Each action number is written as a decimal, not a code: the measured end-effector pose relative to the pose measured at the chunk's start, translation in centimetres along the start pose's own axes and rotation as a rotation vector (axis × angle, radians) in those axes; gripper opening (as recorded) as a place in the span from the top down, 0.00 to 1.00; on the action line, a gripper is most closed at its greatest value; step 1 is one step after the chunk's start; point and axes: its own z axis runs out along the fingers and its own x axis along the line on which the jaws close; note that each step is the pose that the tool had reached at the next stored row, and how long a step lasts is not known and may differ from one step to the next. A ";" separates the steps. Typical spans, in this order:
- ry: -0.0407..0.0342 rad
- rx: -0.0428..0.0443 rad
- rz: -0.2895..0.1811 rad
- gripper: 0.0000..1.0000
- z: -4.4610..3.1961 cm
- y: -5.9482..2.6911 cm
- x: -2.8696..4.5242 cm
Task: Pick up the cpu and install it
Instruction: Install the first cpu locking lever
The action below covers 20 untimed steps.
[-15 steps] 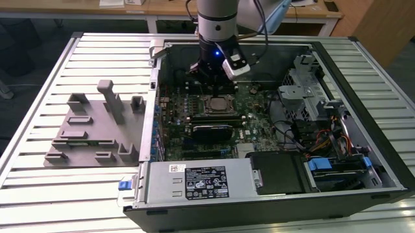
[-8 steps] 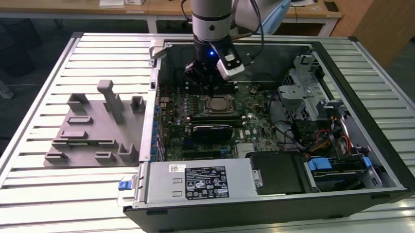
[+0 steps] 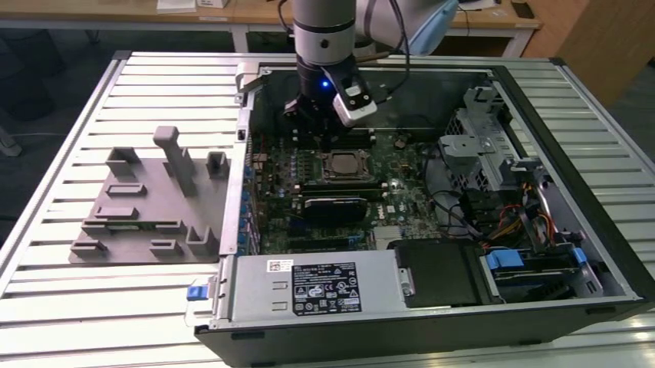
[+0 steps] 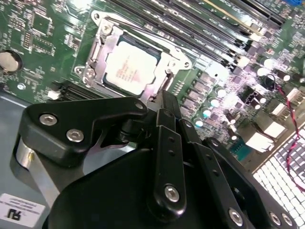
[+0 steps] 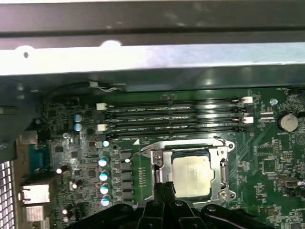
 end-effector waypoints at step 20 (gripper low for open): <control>0.0028 -0.0497 0.003 0.89 -0.11 -0.13 1.88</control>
